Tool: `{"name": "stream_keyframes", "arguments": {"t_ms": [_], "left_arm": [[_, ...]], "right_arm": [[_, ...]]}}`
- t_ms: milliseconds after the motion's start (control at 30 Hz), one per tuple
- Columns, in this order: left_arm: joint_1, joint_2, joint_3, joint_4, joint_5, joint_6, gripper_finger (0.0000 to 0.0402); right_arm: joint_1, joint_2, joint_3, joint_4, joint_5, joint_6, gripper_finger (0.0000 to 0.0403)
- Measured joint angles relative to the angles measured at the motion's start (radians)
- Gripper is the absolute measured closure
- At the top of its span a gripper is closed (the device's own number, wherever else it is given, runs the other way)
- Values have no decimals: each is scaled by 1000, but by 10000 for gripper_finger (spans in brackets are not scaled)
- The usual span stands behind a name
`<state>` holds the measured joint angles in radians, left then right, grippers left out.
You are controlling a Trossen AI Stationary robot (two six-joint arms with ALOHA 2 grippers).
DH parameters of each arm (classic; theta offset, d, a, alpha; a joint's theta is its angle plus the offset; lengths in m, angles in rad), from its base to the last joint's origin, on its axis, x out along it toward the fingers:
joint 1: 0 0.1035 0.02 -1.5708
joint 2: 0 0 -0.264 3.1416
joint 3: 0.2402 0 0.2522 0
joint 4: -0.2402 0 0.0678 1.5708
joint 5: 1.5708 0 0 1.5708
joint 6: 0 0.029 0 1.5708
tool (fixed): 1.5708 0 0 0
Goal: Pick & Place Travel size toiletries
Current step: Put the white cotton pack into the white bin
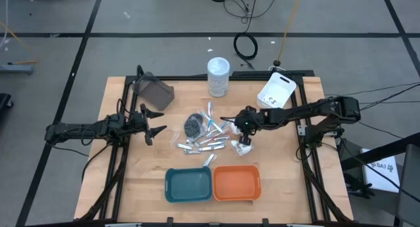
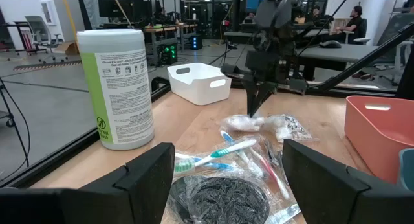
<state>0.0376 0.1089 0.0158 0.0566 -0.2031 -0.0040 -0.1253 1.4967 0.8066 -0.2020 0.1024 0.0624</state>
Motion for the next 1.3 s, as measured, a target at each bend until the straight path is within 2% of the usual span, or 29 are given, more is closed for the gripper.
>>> {"name": "stream_keyframes", "arguments": {"t_ms": [567,1300], "left_arm": [[0,0,0,0,0,0,121],[0,0,0,0,0,0,121]], "right_arm": [[0,-257,-41,-35,1,3,403],[0,-269,-84,10,32,31,403]]}}
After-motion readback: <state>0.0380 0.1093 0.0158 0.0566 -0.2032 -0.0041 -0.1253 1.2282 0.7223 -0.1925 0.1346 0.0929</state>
